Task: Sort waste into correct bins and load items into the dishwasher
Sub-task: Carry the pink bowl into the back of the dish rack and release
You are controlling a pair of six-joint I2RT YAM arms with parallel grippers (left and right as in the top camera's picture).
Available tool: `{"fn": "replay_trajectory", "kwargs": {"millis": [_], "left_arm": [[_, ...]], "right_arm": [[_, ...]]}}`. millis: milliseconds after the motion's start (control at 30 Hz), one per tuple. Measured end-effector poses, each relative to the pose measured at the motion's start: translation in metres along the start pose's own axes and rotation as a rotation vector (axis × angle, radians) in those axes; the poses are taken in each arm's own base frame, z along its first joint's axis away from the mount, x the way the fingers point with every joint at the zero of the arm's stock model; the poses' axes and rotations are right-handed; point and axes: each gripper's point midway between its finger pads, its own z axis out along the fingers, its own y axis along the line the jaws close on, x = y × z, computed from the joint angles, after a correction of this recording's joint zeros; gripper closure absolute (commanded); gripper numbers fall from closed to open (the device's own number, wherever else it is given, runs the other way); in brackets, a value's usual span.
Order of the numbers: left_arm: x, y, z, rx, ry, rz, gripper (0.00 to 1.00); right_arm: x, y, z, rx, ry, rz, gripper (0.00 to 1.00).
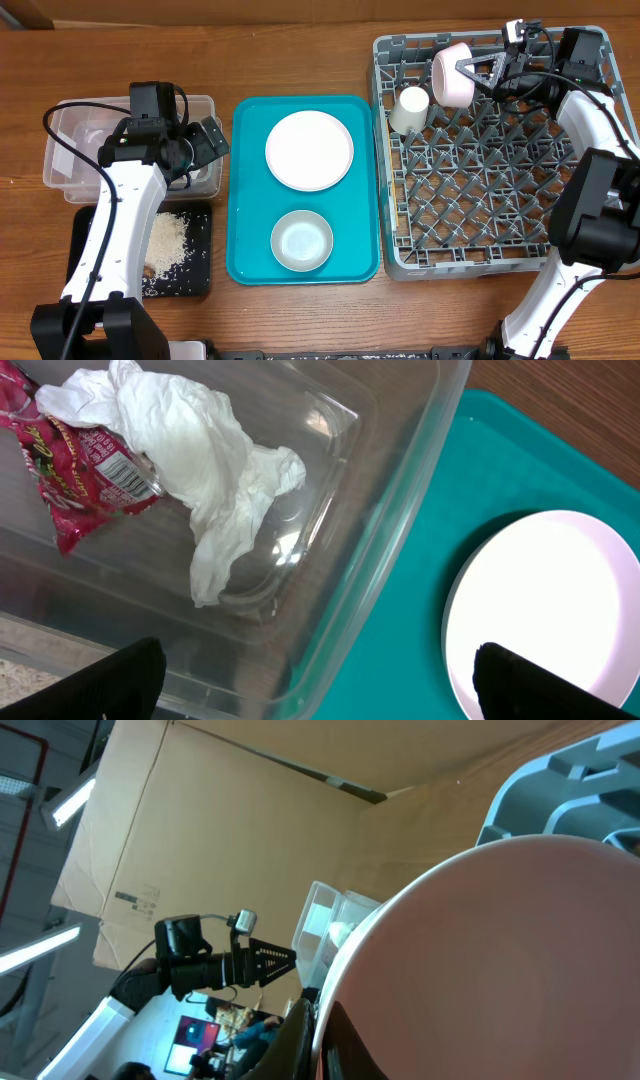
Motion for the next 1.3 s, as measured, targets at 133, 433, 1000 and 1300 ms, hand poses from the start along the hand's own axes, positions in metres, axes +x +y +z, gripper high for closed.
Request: {"fn": "replay_trajectory", "kwargs": {"millis": [133,433,1000,1300], "left_arm": [[0.000,0.000,0.000,0.000,0.001,0.000,0.00],[0.000,0.000,0.000,0.000,0.000,0.000,0.00],[0.000,0.000,0.000,0.000,0.000,0.000,0.00],[0.000,0.000,0.000,0.000,0.000,0.000,0.00]], "right_arm": [[0.003,-0.004,0.000,0.020,-0.003,0.048,0.96],[0.001,-0.019,-0.001,0.103,-0.026,0.067,0.96],[-0.013,-0.041,-0.031,0.223,-0.109,0.068,0.52],[-0.027,-0.058,-0.064,0.322,-0.191,0.053,0.46]]}}
